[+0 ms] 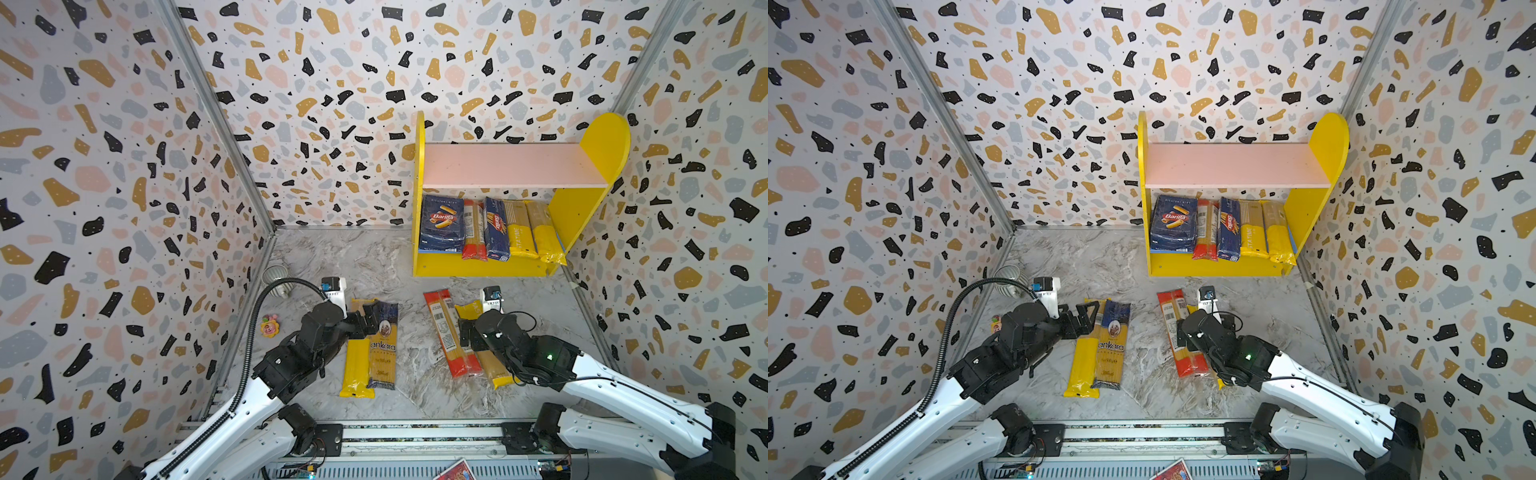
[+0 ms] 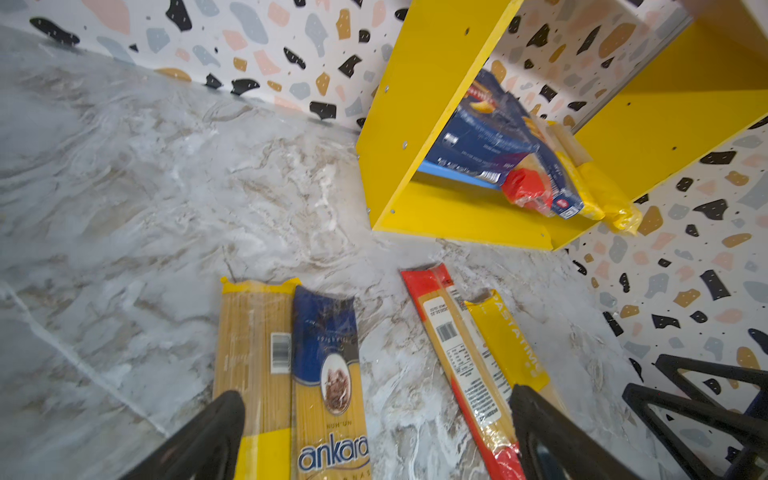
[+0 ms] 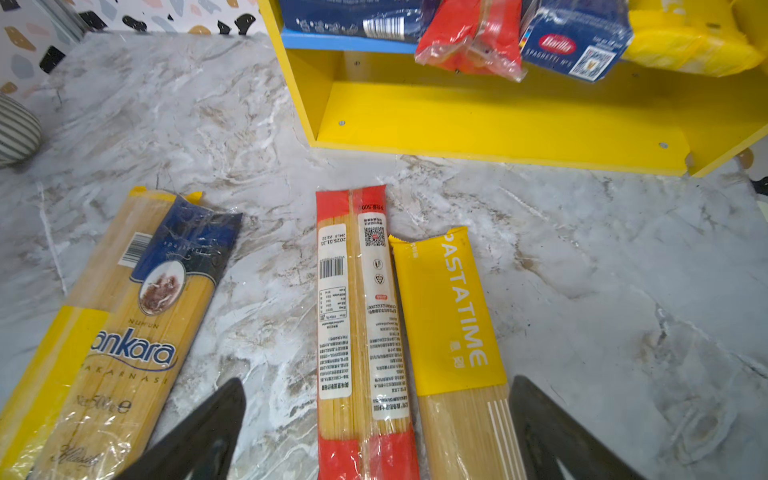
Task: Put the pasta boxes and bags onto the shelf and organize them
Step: 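Lower the right gripper over the yellow Pastatime bag beside the red-topped bag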
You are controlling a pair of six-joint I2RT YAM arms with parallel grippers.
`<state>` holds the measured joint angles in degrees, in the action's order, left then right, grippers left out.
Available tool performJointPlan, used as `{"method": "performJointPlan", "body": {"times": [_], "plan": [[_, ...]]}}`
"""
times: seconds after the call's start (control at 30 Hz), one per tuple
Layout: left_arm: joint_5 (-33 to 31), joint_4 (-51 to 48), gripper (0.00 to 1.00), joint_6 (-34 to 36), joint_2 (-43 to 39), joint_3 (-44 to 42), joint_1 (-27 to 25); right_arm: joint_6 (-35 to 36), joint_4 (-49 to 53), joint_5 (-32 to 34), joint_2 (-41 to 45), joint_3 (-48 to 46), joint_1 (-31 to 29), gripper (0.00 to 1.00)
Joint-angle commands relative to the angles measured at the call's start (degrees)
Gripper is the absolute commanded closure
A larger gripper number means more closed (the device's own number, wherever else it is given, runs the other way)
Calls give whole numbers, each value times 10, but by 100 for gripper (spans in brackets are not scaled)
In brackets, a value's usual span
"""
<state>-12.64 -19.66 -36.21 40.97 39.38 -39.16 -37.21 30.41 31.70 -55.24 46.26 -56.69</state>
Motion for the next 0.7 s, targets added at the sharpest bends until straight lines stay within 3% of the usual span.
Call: {"method": "performJointPlan", "body": {"times": [0.0,0.2,0.3,0.37,0.53,0.67], "plan": [[-9,-12,0,-30,-37,-19,2,4,-35,2,-19,6,-20,1],[-28,-39,0,-37,-82,-19,1,48,-146,-20,-9,-34,-24,1],[-43,-52,1,-38,-101,-25,1,60,-206,-108,6,-78,28,1],[-51,-56,0,-43,-107,-36,1,51,-191,-130,-10,-81,54,1],[-43,-47,1,-49,-88,-61,1,23,-91,-70,-84,-49,56,1],[-29,-26,1,-47,-61,-66,2,-22,-50,-59,-100,-58,58,1]]}}
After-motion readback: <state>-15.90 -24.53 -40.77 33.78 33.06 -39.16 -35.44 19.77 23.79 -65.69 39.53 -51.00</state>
